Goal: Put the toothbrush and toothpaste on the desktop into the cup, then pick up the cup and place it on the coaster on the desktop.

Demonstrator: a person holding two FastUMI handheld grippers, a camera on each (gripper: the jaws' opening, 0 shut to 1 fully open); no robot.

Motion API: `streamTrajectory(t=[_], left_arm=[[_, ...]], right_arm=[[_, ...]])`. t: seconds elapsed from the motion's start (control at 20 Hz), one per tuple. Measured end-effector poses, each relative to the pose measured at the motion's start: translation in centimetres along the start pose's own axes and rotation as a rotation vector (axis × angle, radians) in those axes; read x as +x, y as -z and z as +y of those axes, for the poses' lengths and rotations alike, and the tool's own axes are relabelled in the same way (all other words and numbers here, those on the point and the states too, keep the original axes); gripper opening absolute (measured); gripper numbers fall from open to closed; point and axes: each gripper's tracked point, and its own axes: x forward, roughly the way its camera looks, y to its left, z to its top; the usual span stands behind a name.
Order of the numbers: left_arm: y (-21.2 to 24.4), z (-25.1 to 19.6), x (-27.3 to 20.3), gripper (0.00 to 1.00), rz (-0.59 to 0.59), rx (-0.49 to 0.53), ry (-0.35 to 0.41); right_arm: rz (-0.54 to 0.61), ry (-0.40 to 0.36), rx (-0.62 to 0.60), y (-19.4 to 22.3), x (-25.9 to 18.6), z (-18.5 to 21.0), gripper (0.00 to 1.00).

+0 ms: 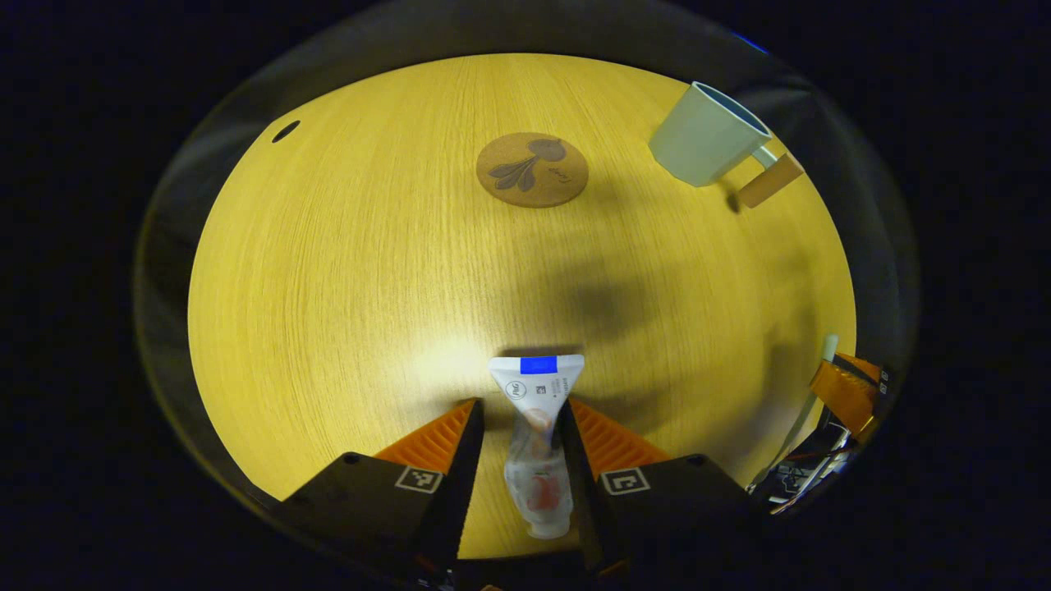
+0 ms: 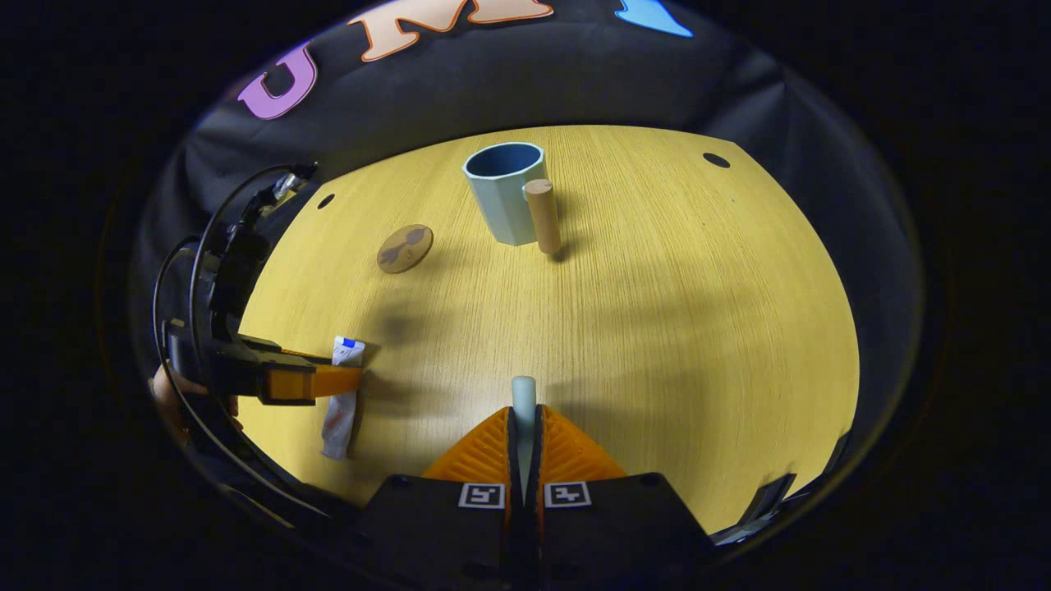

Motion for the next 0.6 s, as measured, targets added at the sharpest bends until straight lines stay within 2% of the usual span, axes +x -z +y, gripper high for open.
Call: streamTrajectory(t=[0.05, 0.1, 0.25, 0.3, 0.35, 0.4, 0.6], left_arm=[[0.0, -0.1, 0.2, 0.55, 0.013, 0.013, -0.009], [0.1, 0.0, 0.3, 0.49, 0.027, 0.023, -0.022], [-0.1, -0.7, 0.8, 0.42, 0.042, 0.040, -0.053], [-0.3, -0.9, 0.6, 0.33, 0.036, 0.034, -0.057], [-0.2, -0.7, 0.4, 0.31, 0.038, 0.022, -0.066], [0.2, -0.6, 0.2, 0.21, 0.032, 0.023, -0.064], [0.0, -0.6, 0.1, 0.11, -0.029, 0.032, 0.005]], right_arm=[[-0.002, -0.001, -0.004, 0.1, 0.0, -0.1, 0.03], [-0.003, -0.001, -0.006, 0.1, 0.0, -0.2, 0.03], [-0.015, -0.001, -0.006, -0.2, -0.5, -0.4, 0.04], [-0.020, -0.002, -0.003, -0.4, -0.7, -0.5, 0.03], [-0.027, -0.003, 0.000, -0.5, -0.6, -0.6, 0.04], [-0.034, -0.006, 0.002, -0.8, -0.6, -0.6, 0.03], [-0.071, -0.007, 0.010, -2.1, -0.9, -1.0, 0.03]])
